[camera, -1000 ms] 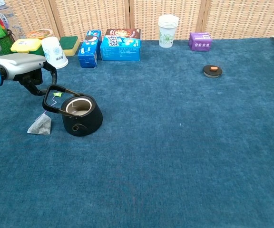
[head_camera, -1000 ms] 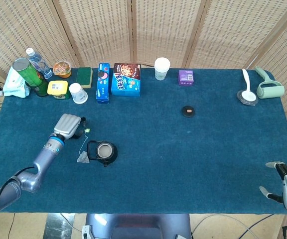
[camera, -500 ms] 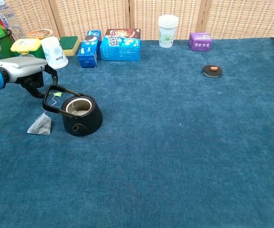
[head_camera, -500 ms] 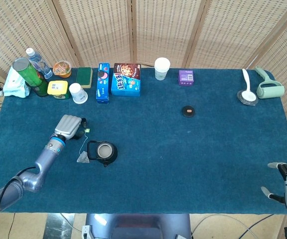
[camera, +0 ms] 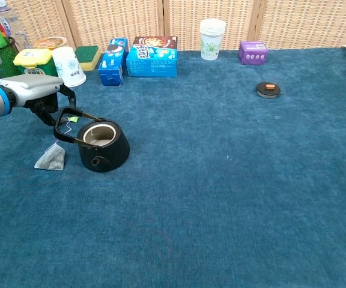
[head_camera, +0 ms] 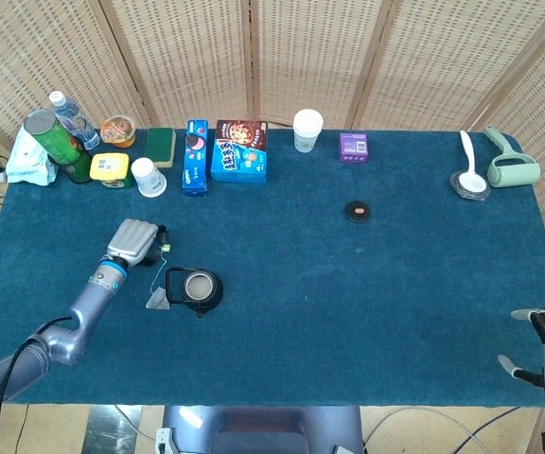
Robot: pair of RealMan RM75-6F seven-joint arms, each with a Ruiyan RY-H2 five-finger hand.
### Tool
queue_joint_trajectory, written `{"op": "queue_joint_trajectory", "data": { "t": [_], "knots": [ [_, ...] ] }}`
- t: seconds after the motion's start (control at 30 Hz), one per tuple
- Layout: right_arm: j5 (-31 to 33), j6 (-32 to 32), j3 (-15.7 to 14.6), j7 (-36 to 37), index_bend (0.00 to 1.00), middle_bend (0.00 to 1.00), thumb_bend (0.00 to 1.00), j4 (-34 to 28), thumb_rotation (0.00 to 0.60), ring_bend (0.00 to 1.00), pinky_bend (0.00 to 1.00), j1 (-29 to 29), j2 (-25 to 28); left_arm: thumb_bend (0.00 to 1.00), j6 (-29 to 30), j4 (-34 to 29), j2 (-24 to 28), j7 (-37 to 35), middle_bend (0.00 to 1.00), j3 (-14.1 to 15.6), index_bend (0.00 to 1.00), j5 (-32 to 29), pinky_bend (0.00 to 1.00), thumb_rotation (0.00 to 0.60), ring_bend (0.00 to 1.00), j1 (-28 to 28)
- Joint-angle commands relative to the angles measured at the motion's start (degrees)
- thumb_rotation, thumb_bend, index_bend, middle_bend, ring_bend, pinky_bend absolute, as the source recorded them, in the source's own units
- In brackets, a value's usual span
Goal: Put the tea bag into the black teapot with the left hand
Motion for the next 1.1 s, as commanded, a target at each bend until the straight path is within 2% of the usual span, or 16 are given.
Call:
{"op": "queue_joint_trajectory", "data": {
  "t": [0.03, 1.1],
  "knots": [
    [0.0, 0.0, 0.0, 0.1, 0.32, 0.32, 0.13, 0.1, 0.6, 0.37, 0.28, -0.1, 0.0, 0.42, -0.1, 0.1, -0.2, 0.1, 1.0, 0.0, 0.45, -0.2, 1.0, 0.6, 1.0, -0.1],
    [0.9, -0.5, 0.2, 0.9, 0.32, 0.32, 0.13, 1.0, 0.6, 0.37, 0.28, -0.5, -0.3, 0.42, -1.7, 1.7, -1.7, 1.3, 1.0, -0.6, 0.46, -2.2, 1.0, 0.6, 1.0, -1.1]
  ]
}}
